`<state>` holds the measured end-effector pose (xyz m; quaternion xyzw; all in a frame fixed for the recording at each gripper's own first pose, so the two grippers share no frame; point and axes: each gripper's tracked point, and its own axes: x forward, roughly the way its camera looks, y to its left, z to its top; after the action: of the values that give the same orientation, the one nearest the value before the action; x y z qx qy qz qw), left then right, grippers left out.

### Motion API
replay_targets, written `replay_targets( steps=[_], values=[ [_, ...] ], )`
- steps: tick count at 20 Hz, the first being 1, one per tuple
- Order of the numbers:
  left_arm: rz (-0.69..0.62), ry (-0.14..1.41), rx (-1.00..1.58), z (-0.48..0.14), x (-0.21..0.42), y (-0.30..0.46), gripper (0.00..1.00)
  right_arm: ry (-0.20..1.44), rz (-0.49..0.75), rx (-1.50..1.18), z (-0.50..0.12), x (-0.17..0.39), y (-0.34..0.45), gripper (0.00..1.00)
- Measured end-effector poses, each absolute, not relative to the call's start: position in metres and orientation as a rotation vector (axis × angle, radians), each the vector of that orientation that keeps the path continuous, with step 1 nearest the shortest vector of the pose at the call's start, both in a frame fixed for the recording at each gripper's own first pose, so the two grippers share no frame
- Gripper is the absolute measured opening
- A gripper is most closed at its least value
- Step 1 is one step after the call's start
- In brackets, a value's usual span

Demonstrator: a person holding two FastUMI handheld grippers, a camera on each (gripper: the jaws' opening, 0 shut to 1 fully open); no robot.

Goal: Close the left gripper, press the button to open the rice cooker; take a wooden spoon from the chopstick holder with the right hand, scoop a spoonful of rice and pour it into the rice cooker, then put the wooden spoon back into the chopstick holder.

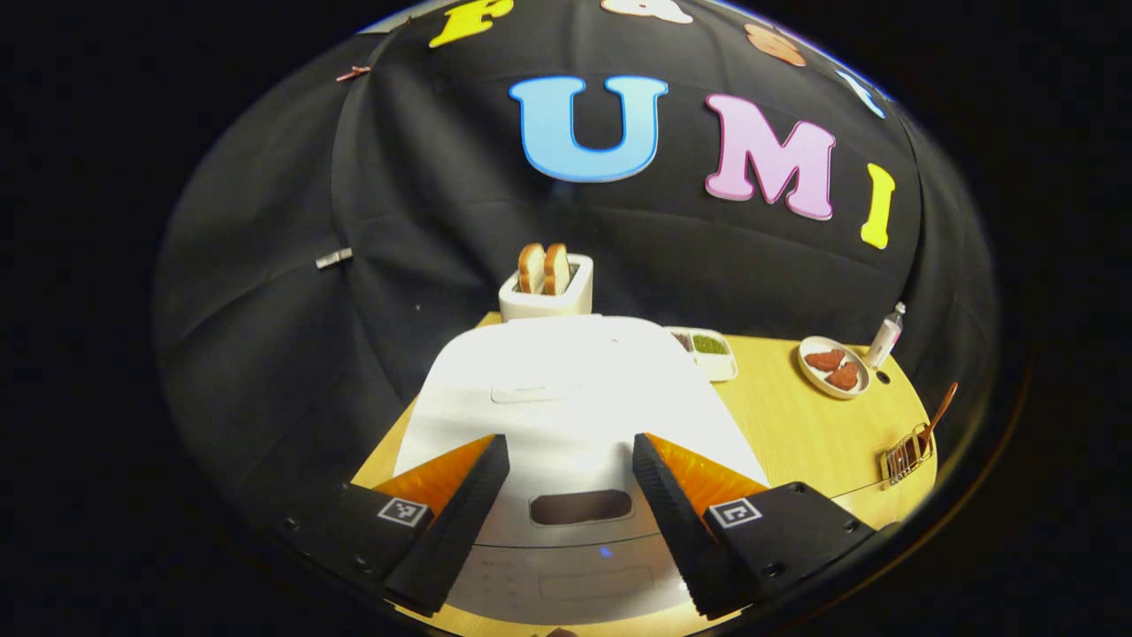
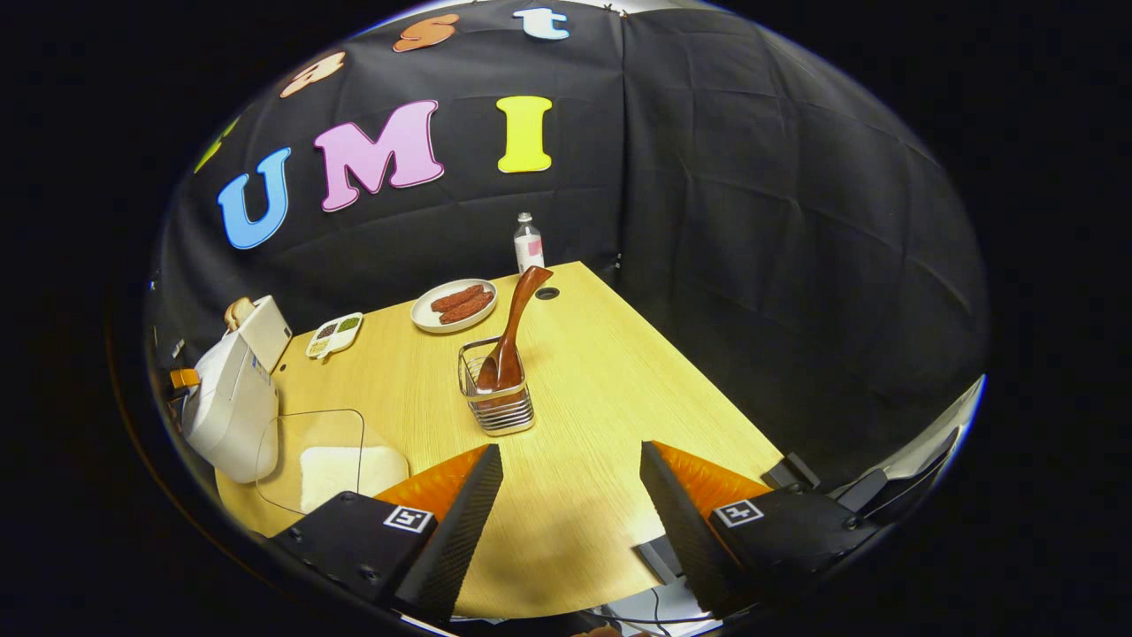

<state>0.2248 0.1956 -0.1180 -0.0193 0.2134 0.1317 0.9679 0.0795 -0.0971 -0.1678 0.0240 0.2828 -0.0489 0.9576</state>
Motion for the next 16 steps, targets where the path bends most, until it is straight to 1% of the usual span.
replay_targets(
  steps=[5, 9, 10, 12, 14, 16],
  values=[
    [0.244, 0.414, -0.004, -0.116, 0.224, 0.195, 1.00, 0.602, -0.088, 0.069, -0.176, 0.080, -0.090, 0.99],
    [0.265, 0.409, -0.026, -0.111, 0.222, 0.194, 0.99, 0.576, -0.026, 0.058, -0.167, 0.088, -0.067, 0.99],
    [0.278, 0.393, -0.035, -0.105, 0.219, 0.193, 0.99, 0.564, -0.009, 0.045, -0.163, 0.088, -0.062, 0.99],
    [0.280, 0.342, -0.038, -0.085, 0.210, 0.183, 0.96, 0.538, 0.023, 0.017, -0.154, 0.089, -0.054, 0.99],
    [0.271, 0.273, -0.007, -0.059, 0.199, 0.170, 0.95, 0.510, 0.043, 0.015, -0.140, 0.092, -0.046, 0.99],
    [0.246, 0.199, 0.025, -0.029, 0.185, 0.152, 0.95, 0.434, 0.043, 0.007, -0.115, 0.103, -0.042, 0.99]
  ],
)
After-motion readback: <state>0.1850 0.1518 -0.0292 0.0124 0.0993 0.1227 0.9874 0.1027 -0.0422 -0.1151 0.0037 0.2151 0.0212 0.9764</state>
